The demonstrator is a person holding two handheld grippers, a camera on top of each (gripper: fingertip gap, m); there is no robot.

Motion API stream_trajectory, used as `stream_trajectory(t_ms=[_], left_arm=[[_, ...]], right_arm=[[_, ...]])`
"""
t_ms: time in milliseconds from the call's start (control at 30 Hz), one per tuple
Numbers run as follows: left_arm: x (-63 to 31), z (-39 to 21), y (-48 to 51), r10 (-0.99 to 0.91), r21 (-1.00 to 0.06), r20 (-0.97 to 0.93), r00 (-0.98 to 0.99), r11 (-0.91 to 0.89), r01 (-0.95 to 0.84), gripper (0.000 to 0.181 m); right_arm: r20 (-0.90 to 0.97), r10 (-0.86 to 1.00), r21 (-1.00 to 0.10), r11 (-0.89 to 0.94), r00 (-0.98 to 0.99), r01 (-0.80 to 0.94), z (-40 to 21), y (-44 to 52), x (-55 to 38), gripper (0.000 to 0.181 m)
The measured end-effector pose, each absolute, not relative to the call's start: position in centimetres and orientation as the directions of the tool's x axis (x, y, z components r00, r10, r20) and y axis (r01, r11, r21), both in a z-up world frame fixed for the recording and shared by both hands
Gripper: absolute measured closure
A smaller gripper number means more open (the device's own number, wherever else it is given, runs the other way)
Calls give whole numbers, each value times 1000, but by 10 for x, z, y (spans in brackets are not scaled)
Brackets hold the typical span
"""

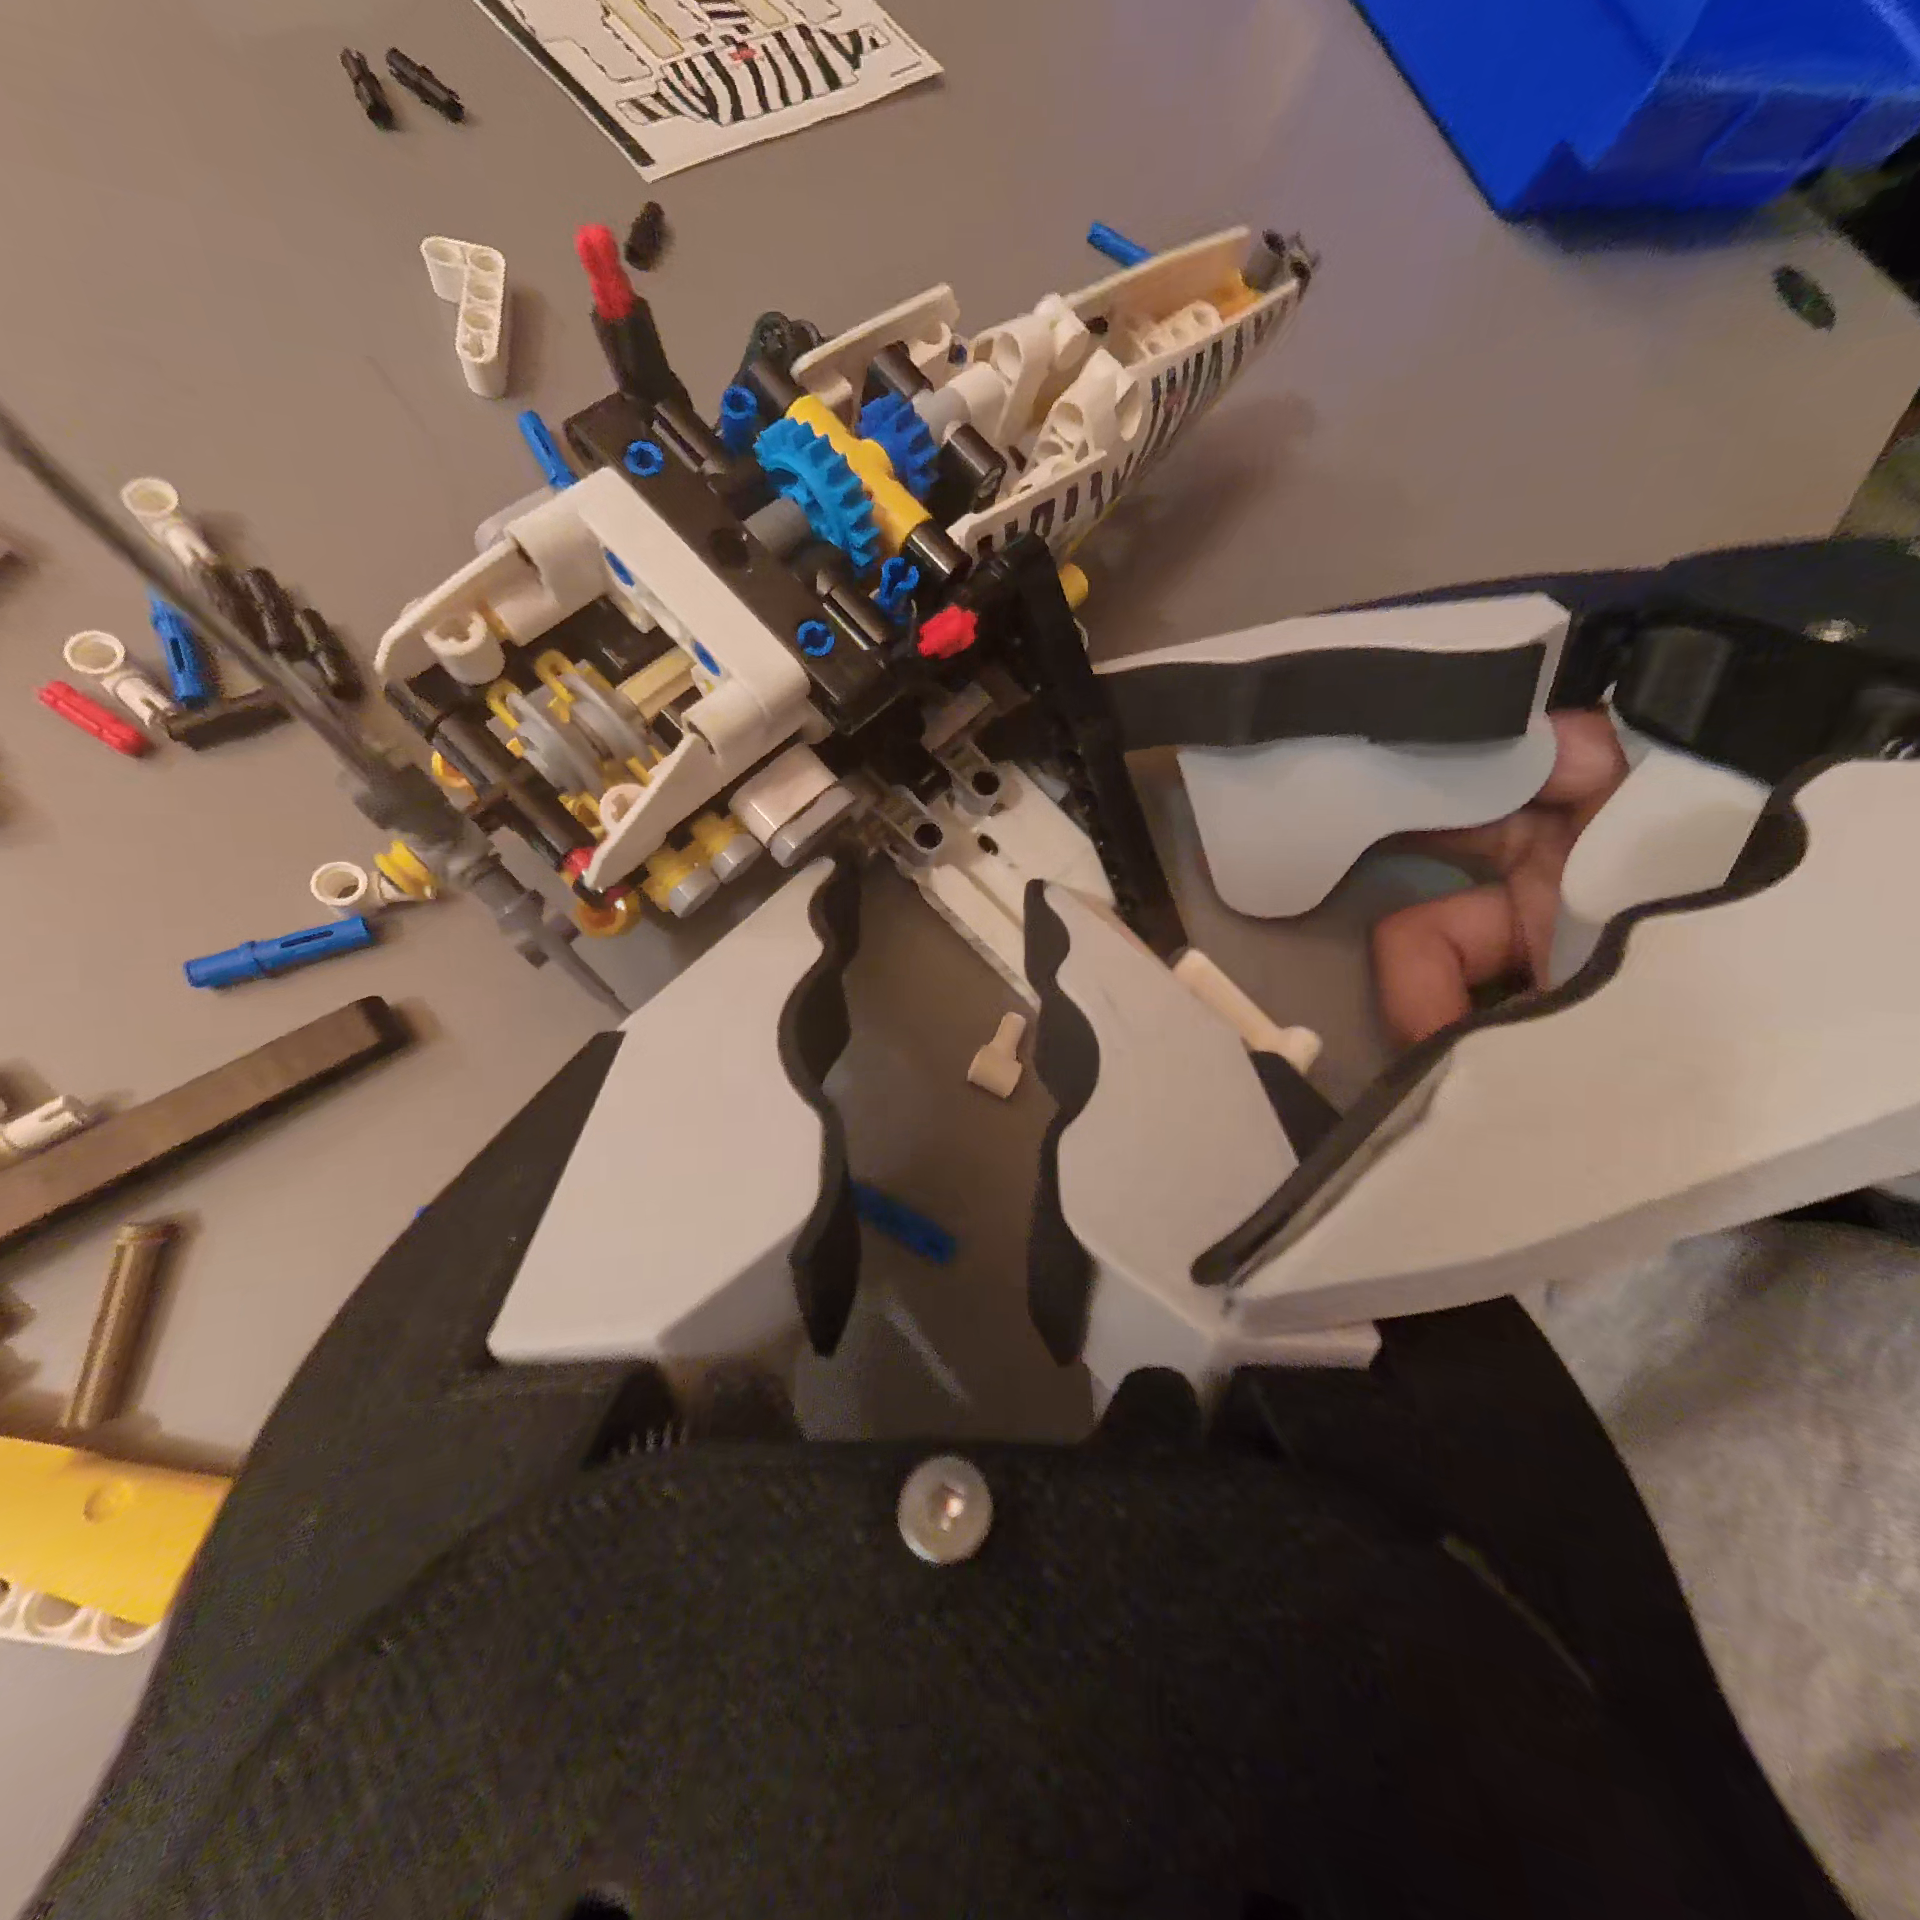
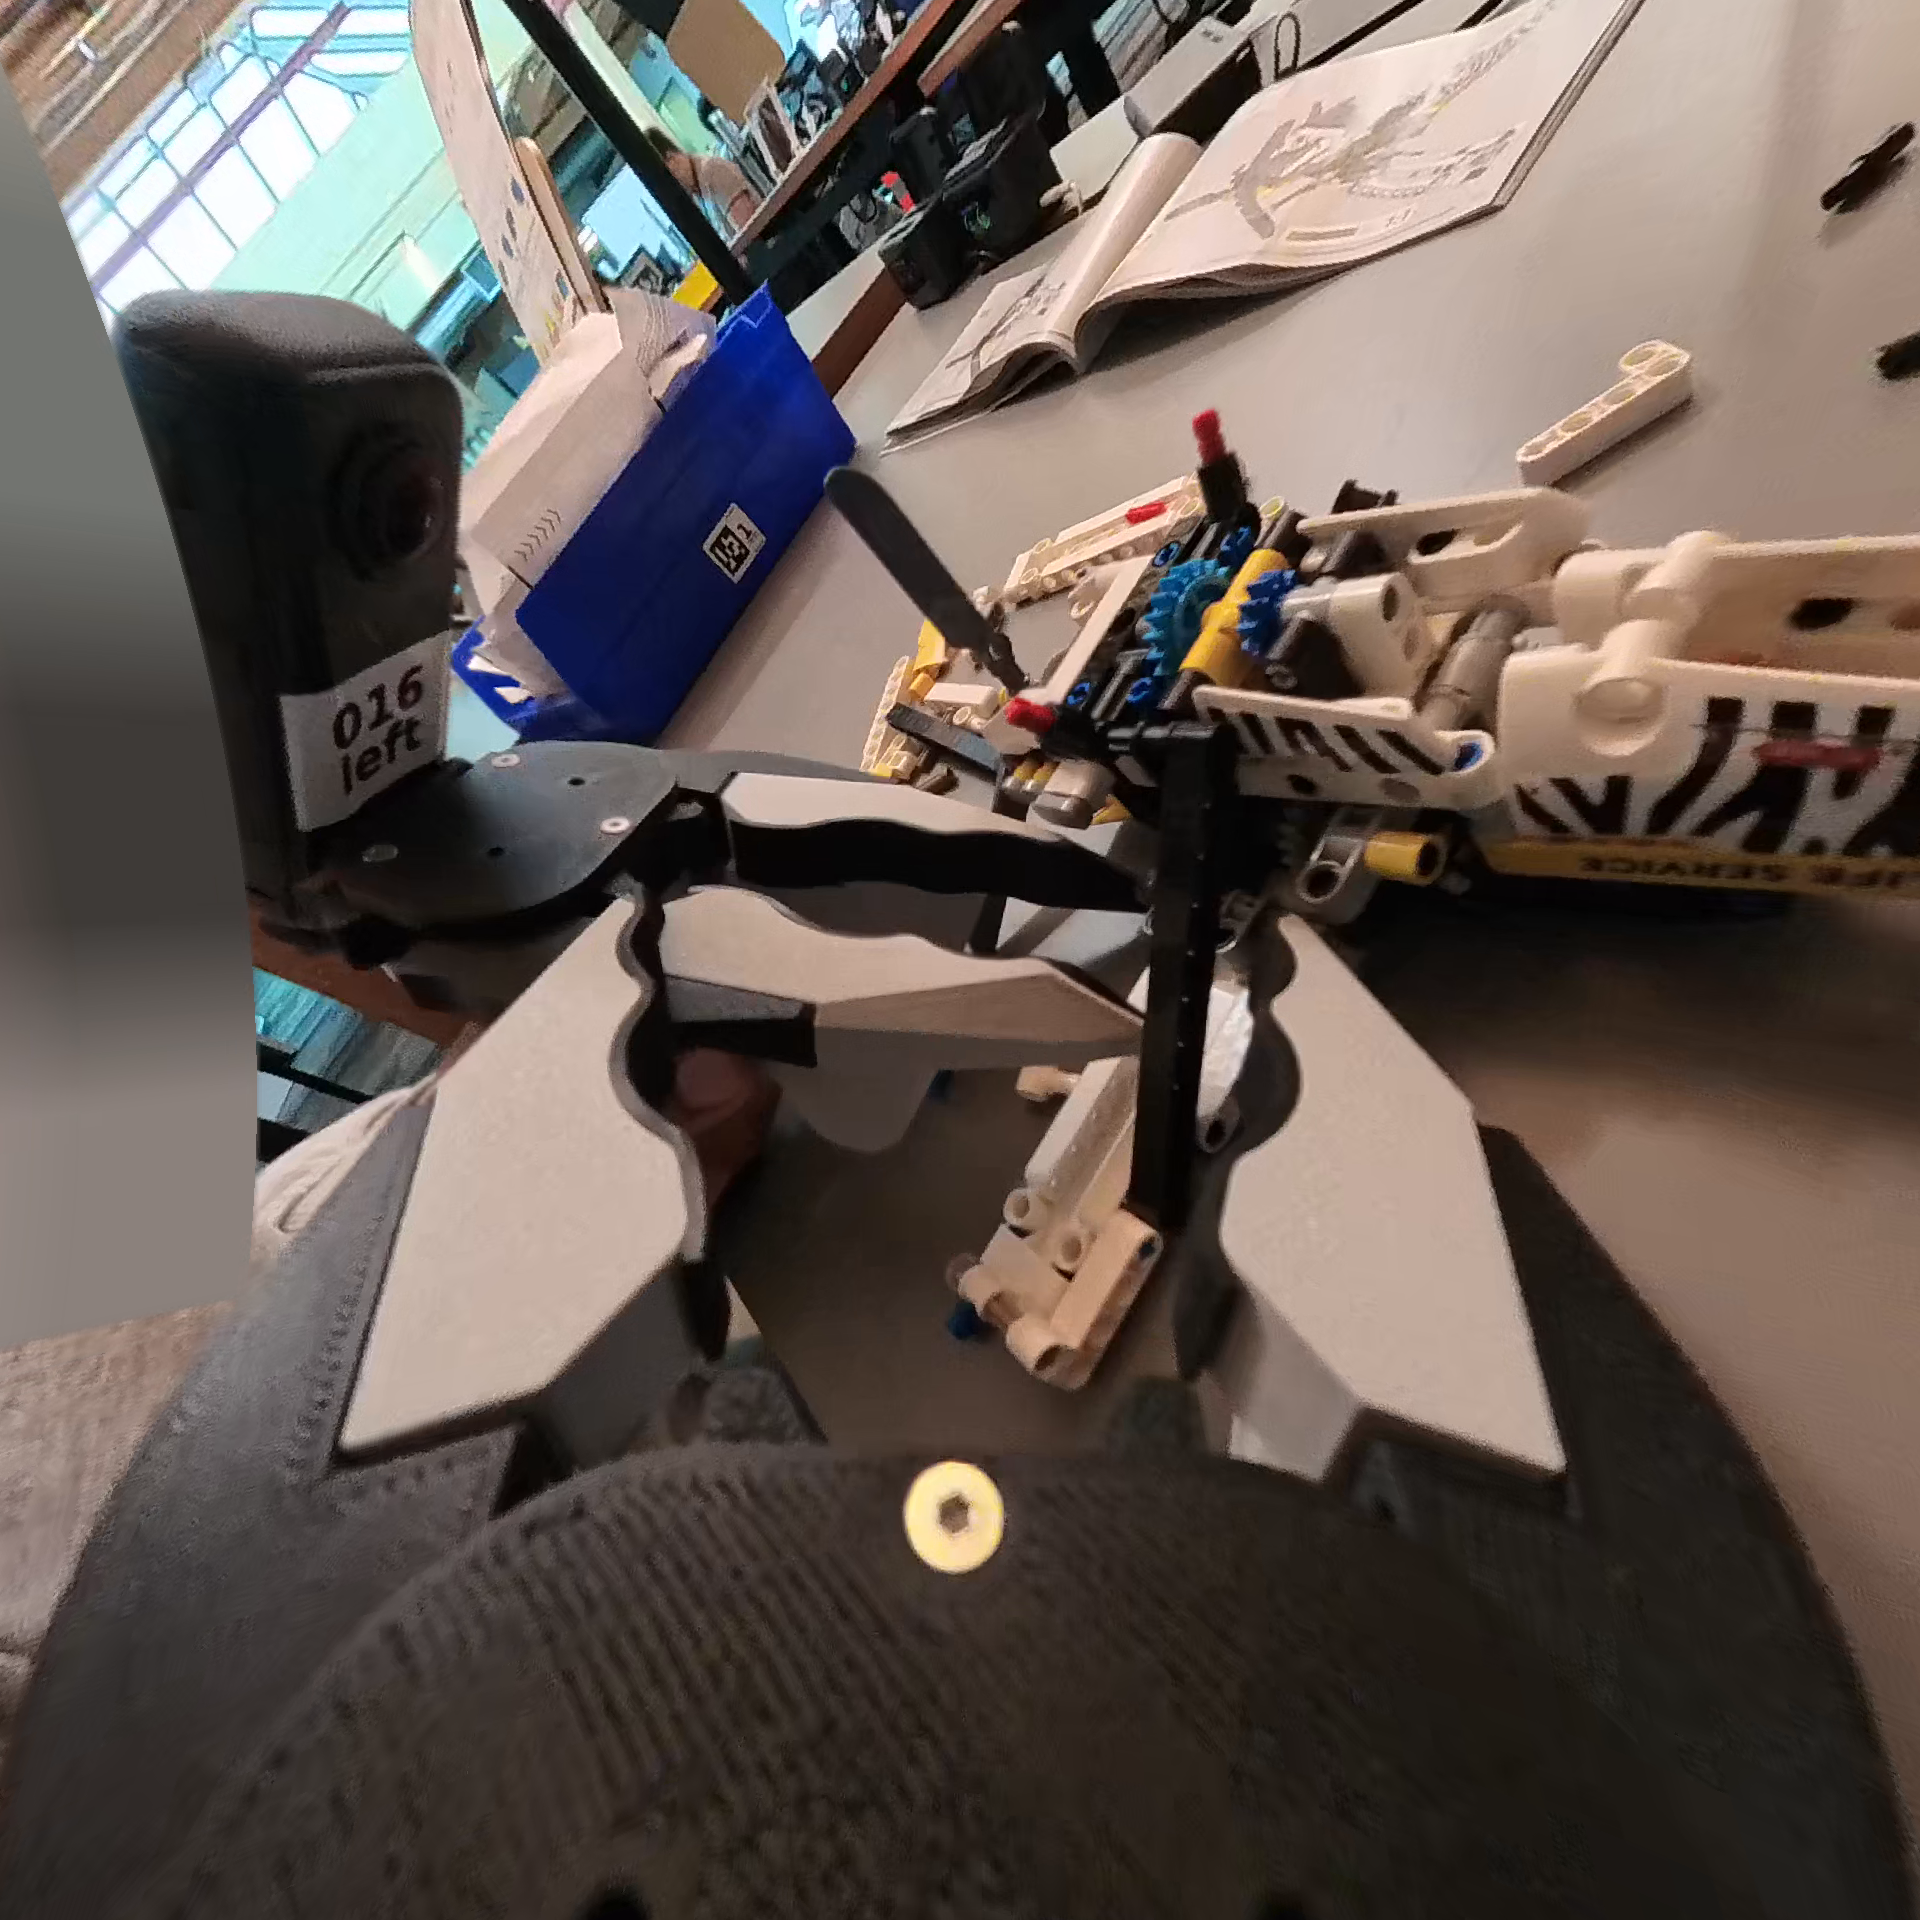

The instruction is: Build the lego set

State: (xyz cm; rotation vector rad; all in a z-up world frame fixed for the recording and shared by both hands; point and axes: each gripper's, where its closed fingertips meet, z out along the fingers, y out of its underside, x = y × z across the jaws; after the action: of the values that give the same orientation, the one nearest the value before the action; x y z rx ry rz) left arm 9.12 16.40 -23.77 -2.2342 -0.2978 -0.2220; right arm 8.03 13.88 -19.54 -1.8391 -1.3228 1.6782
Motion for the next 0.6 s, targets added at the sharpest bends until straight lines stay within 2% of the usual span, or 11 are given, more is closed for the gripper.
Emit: stream_trajectory(t_ms=[167, 267, 467, 600], left_arm=[[93, -240, 164, 116, -725, 272, 955, -628, 283, 158], [92, -240, 164, 127, -721, 282, 951, -626, 298, 163], [85, -236, 160, 165, -728, 317, 934, -589, 352, 159], [78, -237, 158, 216, -707, 383, 898, -558, 435, 146]], right_arm=[[-600, 787, -750, -491, -142, 443, -197, 140, 79, 66], [-609, 777, -743, -489, -159, 456, -197, 138, 78, 72], [-612, 774, -733, -479, -162, 483, -200, 141, 77, 78], [-607, 779, -733, -471, -159, 491, -201, 142, 76, 81]])
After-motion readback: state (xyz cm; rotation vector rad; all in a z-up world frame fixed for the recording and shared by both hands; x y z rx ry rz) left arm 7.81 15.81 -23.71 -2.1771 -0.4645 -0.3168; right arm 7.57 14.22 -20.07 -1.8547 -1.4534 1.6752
